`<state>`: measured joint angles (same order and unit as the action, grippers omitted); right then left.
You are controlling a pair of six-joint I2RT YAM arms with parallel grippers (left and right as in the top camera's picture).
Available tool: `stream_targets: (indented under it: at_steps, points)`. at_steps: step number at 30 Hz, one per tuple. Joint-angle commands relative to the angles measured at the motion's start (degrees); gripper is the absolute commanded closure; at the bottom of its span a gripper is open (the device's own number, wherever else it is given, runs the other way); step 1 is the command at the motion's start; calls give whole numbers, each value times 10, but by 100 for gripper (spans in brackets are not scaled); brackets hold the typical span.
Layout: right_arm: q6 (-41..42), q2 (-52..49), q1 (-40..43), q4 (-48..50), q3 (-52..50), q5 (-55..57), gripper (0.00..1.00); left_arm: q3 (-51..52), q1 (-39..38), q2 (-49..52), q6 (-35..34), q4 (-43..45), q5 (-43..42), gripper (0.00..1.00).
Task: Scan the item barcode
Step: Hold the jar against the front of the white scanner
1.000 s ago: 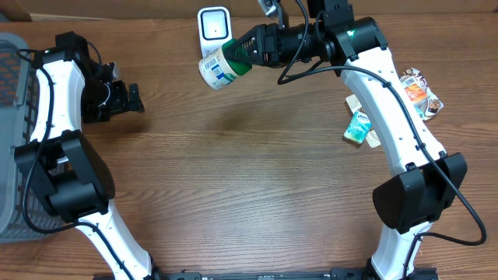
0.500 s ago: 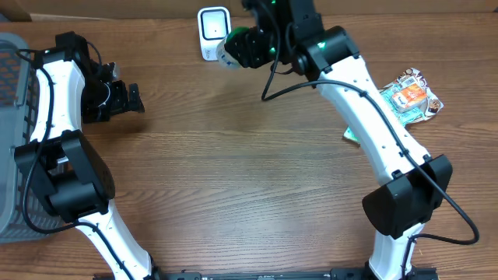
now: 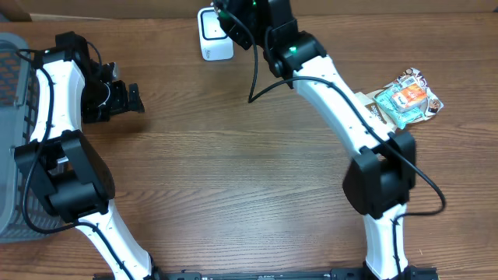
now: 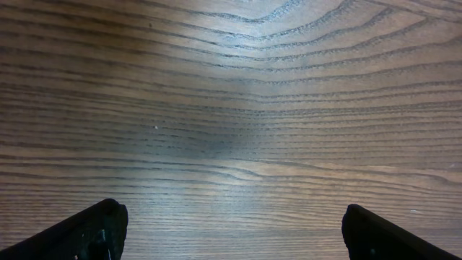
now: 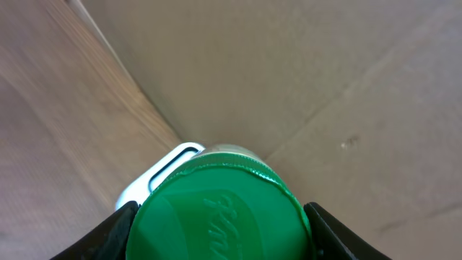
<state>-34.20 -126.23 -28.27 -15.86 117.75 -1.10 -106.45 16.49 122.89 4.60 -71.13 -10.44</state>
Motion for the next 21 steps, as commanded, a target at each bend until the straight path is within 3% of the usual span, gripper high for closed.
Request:
stream_targets:
  at_steps: [1, 7, 11, 15, 21]
  points:
    - [-82, -32, -5, 49, 15, 17, 50, -5, -1, -8, 1, 0, 0, 0]
    - [-131, -105, -5, 200, 15, 30, 47, -5, -1, -8, 1, 0, 0, 0]
    - [-206, -146, -5, 278, 15, 31, 47, -5, -1, -8, 1, 0, 0, 0]
    - [-279, -160, -7, 297, 15, 30, 46, -5, -1, -8, 1, 0, 0, 0]
    - [-296, -160, -3, 308, 15, 27, 46, -5, -1, -8, 1, 0, 0, 0]
